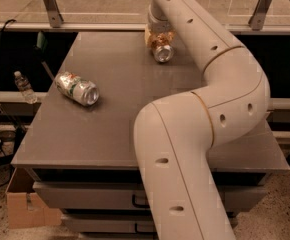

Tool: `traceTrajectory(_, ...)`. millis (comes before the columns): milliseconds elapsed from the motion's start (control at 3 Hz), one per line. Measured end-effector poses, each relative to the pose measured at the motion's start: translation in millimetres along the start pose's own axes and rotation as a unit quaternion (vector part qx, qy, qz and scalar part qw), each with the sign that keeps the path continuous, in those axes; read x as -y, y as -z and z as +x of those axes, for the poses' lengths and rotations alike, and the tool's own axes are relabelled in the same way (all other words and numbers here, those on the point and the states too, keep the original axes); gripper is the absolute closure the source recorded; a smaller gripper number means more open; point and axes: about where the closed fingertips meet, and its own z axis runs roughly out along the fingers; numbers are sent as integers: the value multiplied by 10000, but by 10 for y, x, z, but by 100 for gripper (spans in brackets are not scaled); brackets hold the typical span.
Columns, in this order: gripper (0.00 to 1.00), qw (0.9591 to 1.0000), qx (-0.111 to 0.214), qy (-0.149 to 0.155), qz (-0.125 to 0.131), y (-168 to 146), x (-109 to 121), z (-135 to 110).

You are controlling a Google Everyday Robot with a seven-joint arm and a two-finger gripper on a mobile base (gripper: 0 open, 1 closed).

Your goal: Place orange can upright

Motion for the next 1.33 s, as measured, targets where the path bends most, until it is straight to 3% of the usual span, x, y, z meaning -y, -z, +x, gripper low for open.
traceTrajectory(333,85,9997,172,145,-114,182,-40,-76)
traceTrajectory(667,100,9957,631,366,-564,476,-67,-149)
traceTrajectory(1000,100,9788,1331,740,-1370,822,-301,-128)
traceTrajectory(1333,100,9521,1945,1079,-2101,1110,-535,-23)
